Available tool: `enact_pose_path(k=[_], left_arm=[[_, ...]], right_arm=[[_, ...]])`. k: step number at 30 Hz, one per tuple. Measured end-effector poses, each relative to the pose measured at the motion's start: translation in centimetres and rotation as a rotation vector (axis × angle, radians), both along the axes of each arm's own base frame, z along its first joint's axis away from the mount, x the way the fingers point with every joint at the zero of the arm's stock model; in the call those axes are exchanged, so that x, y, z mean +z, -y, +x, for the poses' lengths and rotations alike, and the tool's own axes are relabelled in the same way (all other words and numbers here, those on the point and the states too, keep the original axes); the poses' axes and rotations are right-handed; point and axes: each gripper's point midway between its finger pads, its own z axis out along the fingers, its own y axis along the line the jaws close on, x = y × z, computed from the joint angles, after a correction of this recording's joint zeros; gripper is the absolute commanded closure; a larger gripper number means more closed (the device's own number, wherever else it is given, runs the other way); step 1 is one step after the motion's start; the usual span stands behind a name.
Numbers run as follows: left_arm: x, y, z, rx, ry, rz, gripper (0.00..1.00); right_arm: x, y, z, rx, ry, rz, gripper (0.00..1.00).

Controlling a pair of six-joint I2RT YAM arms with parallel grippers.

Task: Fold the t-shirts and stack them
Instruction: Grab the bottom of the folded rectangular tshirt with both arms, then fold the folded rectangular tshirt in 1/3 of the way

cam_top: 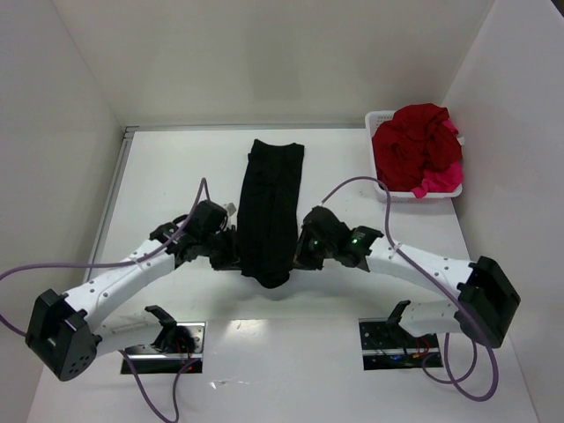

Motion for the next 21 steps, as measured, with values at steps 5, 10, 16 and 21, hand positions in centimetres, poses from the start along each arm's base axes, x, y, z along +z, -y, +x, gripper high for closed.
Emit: enact_pose_path(k=[5,10,16,21], left_arm=[[1.8,0.7,2.9,-0.009,0.042,0.002,1.0],[2.3,0.0,7.0,0.025,0.065,0.027,1.0],[1.8,-2.2,12.3,0.089,0.065,0.04,1.0],[1.8,-2.3,16.9,0.087,0.087,0.034,1.0]], right_arm=[[2.8,1.5,4.0,-0.085,0.068,0.034,1.0],[4.0,2.5,7.8,-0.122,0.127,0.022,1.0],[2.1,2.7,11.4,-0.113,0.119,-0.05,1.0],[1.3,3.4,14.7,-0.119,0.121,-0.08,1.0]])
